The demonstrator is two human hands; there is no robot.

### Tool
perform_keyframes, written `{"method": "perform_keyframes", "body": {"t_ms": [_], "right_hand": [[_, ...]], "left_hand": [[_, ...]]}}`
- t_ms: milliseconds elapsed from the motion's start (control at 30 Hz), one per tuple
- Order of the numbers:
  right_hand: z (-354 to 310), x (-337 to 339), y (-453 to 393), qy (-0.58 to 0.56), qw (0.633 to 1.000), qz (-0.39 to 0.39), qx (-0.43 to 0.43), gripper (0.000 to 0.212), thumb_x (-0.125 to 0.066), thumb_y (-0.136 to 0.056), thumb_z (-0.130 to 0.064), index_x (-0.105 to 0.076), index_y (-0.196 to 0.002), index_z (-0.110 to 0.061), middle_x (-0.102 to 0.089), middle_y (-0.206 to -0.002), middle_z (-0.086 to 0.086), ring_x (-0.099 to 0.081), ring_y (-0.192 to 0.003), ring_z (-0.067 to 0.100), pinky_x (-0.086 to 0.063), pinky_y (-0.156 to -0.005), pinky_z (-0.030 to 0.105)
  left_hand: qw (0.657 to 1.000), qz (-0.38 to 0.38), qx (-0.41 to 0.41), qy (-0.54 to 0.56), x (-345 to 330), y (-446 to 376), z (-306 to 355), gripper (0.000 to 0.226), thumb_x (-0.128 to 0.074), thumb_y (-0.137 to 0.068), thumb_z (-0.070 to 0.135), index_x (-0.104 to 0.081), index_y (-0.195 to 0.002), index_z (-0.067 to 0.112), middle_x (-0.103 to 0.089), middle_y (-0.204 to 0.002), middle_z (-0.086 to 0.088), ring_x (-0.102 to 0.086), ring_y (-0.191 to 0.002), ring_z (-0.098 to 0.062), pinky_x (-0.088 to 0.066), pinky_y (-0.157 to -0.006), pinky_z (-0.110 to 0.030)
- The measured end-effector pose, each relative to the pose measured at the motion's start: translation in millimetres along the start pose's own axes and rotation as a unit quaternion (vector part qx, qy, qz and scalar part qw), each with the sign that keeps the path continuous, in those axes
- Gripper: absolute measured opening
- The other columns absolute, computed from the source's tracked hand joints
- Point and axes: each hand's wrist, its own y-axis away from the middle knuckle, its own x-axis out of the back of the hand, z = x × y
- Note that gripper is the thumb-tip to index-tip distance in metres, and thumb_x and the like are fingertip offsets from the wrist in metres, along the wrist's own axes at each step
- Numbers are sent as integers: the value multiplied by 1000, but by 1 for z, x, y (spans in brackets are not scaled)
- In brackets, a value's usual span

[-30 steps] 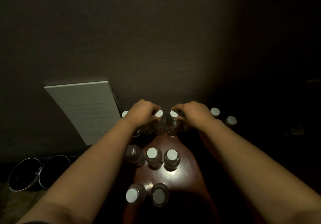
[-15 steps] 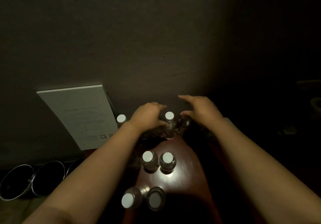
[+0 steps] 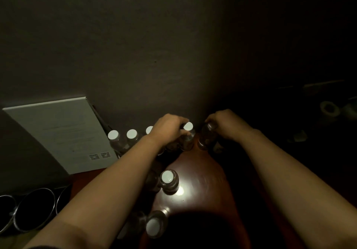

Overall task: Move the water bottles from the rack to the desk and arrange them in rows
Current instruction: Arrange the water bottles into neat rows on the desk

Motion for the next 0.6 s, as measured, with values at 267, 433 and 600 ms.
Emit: {"method": "perform_keyframes", "body": {"t_ms": [267, 433, 600], "right_hand": [[-17, -3, -9, 34, 999, 10, 23, 35, -72, -85, -30, -66, -116, -16, -66, -109, 10, -61, -102, 28, -48, -81, 31], [-13, -1, -6, 7, 999, 10, 42, 31, -65, -90, -21, -67, -120, -18, -67, -114, 10, -62, -106, 27, -50, -89, 32], [-13, 2, -5, -9, 999, -13, 37, 39, -63, -88, -10, -65, -125, -19, -64, -124, 7, -61, -114, 24, -48, -96, 32]], "left_hand": [[999, -10, -5, 36, -3, 0, -6, 41, -75, -80, 43, -68, -119, 33, -74, -105, 5, -67, -103, -17, -53, -84, -38], [999, -20, -3, 36, -3, -4, -7, 41, -76, -79, 43, -68, -118, 35, -75, -102, 7, -67, -101, -16, -53, -84, -38], [999, -19, -6, 35, -4, -5, -9, 40, -76, -80, 42, -68, -118, 35, -75, -103, 6, -67, -101, -16, -53, -84, -38]]}}
